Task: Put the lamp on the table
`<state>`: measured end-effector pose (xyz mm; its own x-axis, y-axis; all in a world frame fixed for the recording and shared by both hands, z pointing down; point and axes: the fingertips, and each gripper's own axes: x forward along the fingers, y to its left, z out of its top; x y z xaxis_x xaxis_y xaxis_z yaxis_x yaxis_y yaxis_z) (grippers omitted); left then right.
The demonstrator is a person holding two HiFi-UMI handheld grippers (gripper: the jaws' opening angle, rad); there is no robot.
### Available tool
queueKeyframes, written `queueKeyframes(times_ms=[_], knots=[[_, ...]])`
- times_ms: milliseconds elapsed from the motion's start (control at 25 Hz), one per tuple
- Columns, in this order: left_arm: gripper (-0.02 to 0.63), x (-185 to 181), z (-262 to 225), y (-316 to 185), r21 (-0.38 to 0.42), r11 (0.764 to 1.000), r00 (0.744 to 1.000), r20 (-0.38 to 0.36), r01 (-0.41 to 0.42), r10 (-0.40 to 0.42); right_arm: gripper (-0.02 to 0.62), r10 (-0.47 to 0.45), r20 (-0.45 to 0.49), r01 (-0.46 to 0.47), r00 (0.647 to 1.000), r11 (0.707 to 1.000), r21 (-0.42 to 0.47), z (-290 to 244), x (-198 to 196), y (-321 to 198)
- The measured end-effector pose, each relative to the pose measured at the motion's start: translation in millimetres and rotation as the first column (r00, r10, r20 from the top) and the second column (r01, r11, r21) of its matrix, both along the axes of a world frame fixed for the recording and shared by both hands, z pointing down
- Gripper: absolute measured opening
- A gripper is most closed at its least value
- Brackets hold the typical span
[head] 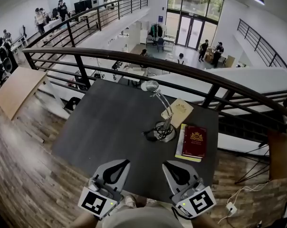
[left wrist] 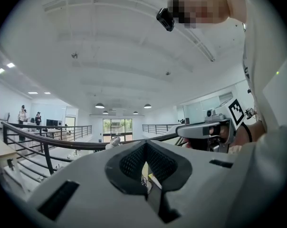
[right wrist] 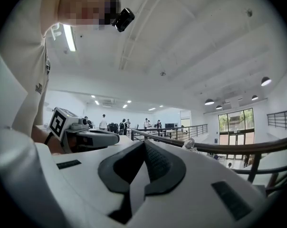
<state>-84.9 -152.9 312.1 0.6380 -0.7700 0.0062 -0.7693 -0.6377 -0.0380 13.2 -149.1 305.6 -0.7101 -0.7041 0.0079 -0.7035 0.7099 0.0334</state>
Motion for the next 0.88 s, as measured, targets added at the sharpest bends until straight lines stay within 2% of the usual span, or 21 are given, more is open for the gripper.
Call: queueKeyframes(times_ms=[320, 880], knots=[[0.005, -3, 5, 6, -0.014, 1.0, 1.0, -0.005, 0.014, -0.014, -0.002, -0.055, -0.033, 0.055, 0.998, 0.998, 0.002, 5, -11, 6], [0.005, -8, 7, 12, -0.022, 0.999, 0.999, -0.006, 0.035, -0.036, -0.002, -0.103, -0.011, 0.103, 0.995, 0.995, -0.007, 4, -28, 10]])
